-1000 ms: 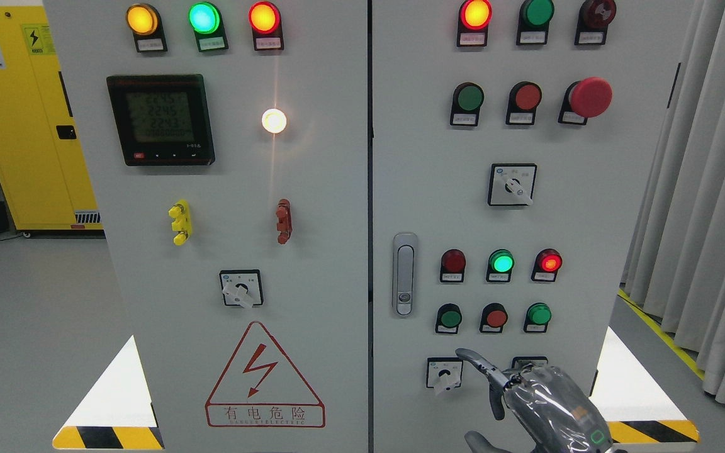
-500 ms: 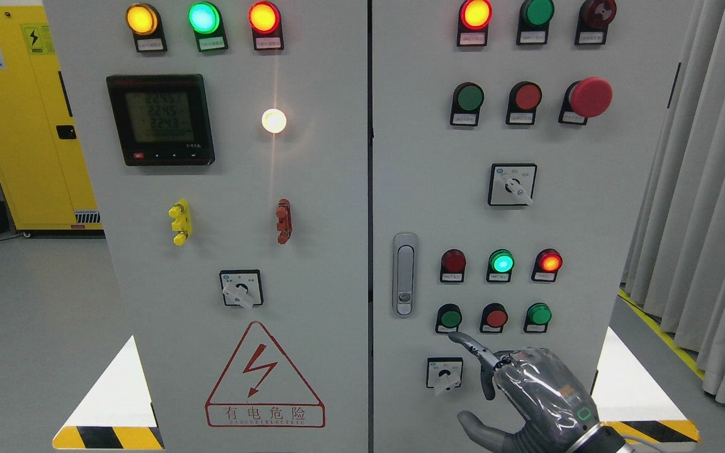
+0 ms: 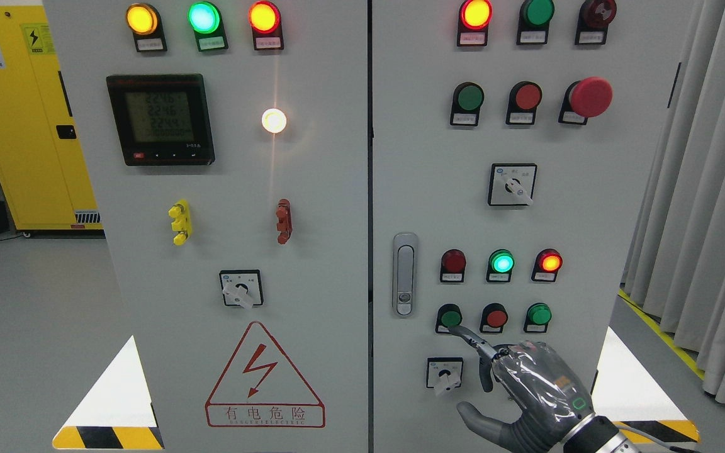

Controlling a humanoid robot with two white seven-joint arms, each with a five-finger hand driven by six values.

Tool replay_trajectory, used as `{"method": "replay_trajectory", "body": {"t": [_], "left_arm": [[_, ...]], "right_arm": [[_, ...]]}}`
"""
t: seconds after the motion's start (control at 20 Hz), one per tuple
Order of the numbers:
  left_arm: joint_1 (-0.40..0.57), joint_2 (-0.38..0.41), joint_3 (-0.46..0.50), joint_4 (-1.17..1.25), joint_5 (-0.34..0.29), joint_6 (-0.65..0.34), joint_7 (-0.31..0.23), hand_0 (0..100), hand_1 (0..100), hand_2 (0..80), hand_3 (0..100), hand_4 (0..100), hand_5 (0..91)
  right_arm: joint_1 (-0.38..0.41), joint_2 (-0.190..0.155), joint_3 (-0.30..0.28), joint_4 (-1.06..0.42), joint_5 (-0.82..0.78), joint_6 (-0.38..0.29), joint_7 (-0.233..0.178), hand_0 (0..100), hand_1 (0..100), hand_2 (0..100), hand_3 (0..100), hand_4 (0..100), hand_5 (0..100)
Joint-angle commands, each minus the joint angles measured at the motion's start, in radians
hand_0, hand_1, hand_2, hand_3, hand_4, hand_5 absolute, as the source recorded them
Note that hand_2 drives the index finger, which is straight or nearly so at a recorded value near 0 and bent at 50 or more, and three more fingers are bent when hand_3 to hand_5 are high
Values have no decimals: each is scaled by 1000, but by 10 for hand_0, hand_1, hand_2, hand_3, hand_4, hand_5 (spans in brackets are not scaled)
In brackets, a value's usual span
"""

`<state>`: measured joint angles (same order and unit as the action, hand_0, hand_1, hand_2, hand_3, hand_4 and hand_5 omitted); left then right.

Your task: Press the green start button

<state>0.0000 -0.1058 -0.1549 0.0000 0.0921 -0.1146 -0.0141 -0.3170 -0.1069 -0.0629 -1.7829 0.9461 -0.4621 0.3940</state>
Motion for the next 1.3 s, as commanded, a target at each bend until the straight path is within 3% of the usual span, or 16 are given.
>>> {"method": "replay_trajectory", "body": {"t": [0.0, 0.9, 1.25], "left_arm": [[-26, 0, 0, -28, 0, 0, 0, 120, 556, 0, 0, 0, 0], [-26, 0, 0, -28, 0, 0, 0, 120, 556, 0, 0, 0, 0], [-26, 0, 0, -28, 0, 1, 0, 120, 556, 0, 0, 0, 0]], "right_arm": [[-20, -4, 3, 56, 0, 0, -1, 459, 632, 0, 754, 790, 767], [-43, -2, 0, 97, -6, 36, -1, 468, 630, 0, 754, 789, 763], [-5, 7, -6, -22, -15, 31, -4, 477, 629, 0, 752, 786, 762]]}}
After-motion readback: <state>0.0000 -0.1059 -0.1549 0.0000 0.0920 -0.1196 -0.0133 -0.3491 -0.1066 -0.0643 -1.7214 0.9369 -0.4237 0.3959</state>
